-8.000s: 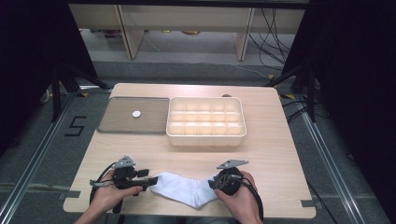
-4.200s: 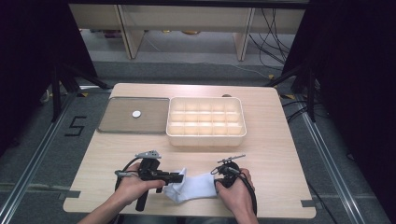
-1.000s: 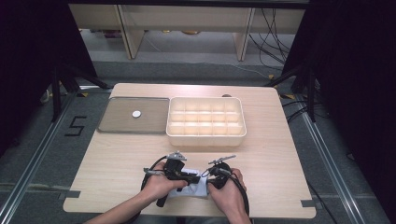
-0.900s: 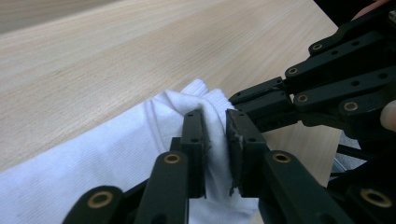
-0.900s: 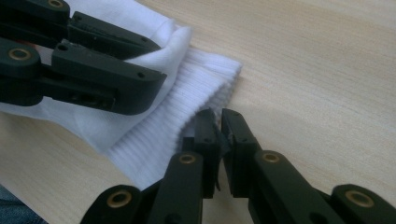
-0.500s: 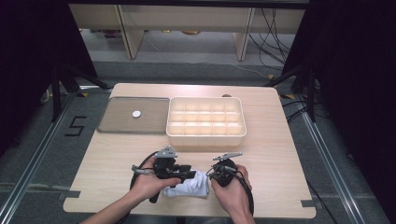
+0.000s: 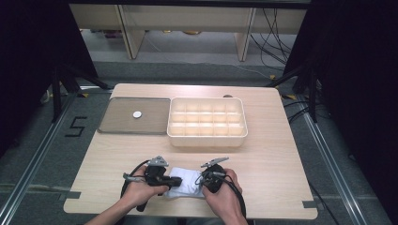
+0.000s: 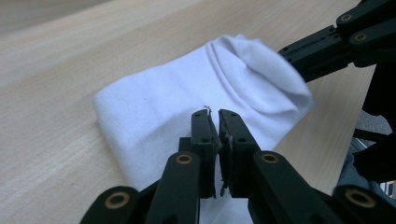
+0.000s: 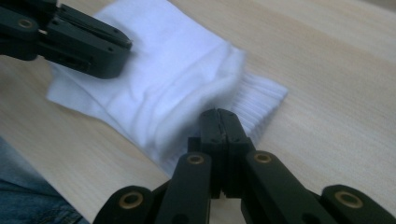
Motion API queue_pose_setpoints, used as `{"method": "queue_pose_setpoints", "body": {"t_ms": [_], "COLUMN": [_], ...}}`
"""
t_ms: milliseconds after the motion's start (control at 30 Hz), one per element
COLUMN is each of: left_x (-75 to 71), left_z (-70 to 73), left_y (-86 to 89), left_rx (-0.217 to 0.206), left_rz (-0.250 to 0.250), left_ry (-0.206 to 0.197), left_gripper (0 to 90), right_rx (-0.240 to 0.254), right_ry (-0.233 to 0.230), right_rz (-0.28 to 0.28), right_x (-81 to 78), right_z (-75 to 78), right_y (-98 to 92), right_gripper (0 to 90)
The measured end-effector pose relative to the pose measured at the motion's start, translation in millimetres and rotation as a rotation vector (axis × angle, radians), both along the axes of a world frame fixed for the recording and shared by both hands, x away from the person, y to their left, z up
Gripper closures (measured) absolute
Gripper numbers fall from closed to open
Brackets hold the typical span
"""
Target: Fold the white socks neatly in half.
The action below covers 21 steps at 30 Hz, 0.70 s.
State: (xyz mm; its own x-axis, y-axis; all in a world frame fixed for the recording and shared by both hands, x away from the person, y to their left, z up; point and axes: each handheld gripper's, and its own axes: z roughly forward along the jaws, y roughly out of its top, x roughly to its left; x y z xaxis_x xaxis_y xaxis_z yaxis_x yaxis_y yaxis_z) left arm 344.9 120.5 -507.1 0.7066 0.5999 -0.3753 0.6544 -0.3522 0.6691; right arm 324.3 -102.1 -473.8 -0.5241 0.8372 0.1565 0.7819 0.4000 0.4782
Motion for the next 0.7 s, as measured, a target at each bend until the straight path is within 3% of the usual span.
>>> {"method": "queue_pose_setpoints", "body": {"t_ms": [67, 133, 233, 300, 367, 400, 433, 567, 700], "left_x": [0.0, 0.6, -1.0, -2.7, -3.5, -4.3, -4.5, -3.0, -2.4], "left_z": [-1.4, -1.0, 4.9, 10.3, 15.6, 18.5, 19.7, 17.8, 8.6], "left_y": [-0.4, 0.1, 4.0, 9.5, 18.8, 25.9, 29.6, 45.8, 52.5], "left_rx": [0.009, -0.004, -0.029, -0.058, -0.083, -0.095, -0.089, -0.1, -0.09], "left_rz": [0.008, 0.004, 0.009, 0.029, 0.054, 0.088, 0.108, 0.153, 0.177], "left_ry": [0.002, -0.001, -0.02, -0.033, -0.052, -0.063, -0.069, -0.045, 0.01], "left_gripper": [84.2, 83.9, 80.2, 77.1, 71.9, 69.4, 65.0, 51.3, 46.5], "right_rx": [-0.006, 0.005, -0.002, 0.017, 0.042, 0.049, 0.053, 0.068, 0.077], "right_ry": [-0.002, 0.016, 0.004, 0.017, -0.02, -0.012, -0.029, -0.05, -0.074], "right_rz": [-0.005, -0.012, -0.012, -0.021, -0.012, -0.019, -0.018, -0.001, 0.017], "right_x": [1.7, 1.3, 1.8, 2.1, 0.7, -0.1, -0.3, -1.5, -5.3], "right_z": [-5.8, -6.5, -5.6, -2.2, 5.0, 8.1, 12.7, 22.3, 28.0], "right_y": [-2.5, -3.6, -5.3, -6.5, -8.3, -8.7, -9.3, -7.1, 1.6], "right_gripper": [90.0, 90.0, 89.1, 88.7, 88.7, 88.6, 88.7, 88.7, 88.8]}}
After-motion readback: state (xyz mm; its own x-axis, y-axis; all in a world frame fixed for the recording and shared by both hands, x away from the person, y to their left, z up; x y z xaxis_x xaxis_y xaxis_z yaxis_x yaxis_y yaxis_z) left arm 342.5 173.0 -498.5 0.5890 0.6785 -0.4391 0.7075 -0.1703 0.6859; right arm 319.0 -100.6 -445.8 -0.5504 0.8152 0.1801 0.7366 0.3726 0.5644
